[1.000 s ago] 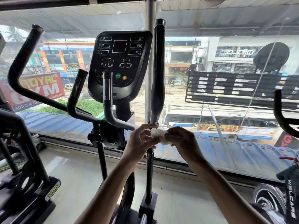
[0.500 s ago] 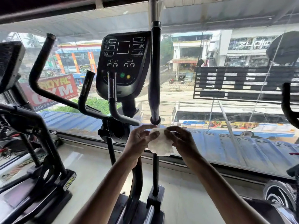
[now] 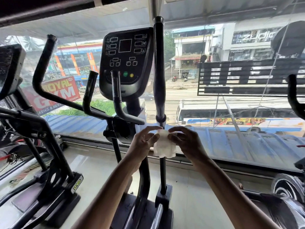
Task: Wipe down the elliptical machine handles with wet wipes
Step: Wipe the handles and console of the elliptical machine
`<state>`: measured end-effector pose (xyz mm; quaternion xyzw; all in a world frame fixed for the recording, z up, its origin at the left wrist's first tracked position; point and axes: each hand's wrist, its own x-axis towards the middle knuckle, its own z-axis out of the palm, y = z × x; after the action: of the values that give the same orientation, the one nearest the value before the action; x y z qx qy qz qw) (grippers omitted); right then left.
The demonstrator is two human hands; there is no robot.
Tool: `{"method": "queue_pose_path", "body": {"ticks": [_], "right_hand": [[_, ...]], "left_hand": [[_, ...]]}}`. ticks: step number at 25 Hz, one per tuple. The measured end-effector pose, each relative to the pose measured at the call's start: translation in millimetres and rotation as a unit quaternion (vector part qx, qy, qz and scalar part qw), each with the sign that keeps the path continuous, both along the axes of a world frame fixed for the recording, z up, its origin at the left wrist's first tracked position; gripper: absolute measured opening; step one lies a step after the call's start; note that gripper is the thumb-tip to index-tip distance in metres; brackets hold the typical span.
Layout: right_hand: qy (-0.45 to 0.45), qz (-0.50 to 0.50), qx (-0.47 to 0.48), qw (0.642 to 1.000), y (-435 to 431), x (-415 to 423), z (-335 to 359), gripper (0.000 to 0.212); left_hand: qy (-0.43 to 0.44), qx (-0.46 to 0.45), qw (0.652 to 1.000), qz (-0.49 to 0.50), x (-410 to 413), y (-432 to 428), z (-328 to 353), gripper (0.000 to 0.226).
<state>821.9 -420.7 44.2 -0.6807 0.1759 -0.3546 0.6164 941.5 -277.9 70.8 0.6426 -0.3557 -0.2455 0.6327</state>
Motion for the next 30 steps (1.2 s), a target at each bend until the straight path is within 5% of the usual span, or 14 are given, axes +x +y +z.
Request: {"method": "queue_pose_path", "body": {"ticks": [5, 10, 14, 19, 23, 26, 30], "right_hand": [[-0.006, -0.007, -0.014, 1.000, 5.7, 13.3, -4.4, 0.023], [-0.059, 0.003, 0.030, 0.998, 14.1, 18.2, -3.6, 0.025], [-0.066, -0.023, 0.034, 0.997, 18.6, 24.8, -1.7, 0.027], [-0.006, -0.197, -0.196, 0.961, 25.8, 33.2, -1.0, 0.043], [-0.002, -0.165, -0.324, 0.932, 31.5, 33.2, -0.6, 0.050], [0.020, -0.107, -0.114, 0.988, 28.3, 35.9, 4.3, 0.061], [-0.051, -0.059, 0.059, 0.995, 27.2, 38.2, 2.7, 0.066]], "left_hand": [[0.007, 0.001, 1.000, 0.004, 21.8, 6.0, 6.4, 0.017], [-0.048, 0.011, 0.998, -0.045, 37.8, 11.0, 7.8, 0.041], [-0.055, -0.003, 0.997, -0.050, 44.8, 7.5, 10.0, 0.020], [-0.070, -0.002, 0.997, 0.012, 48.9, 2.0, 9.8, 0.023], [-0.066, -0.005, 0.998, 0.001, 55.7, 3.0, 16.4, 0.034], [-0.020, -0.023, 0.999, -0.041, 57.3, 4.7, 22.7, 0.037], [0.052, -0.025, 0.995, -0.079, 56.0, 8.2, 20.5, 0.060]]}}
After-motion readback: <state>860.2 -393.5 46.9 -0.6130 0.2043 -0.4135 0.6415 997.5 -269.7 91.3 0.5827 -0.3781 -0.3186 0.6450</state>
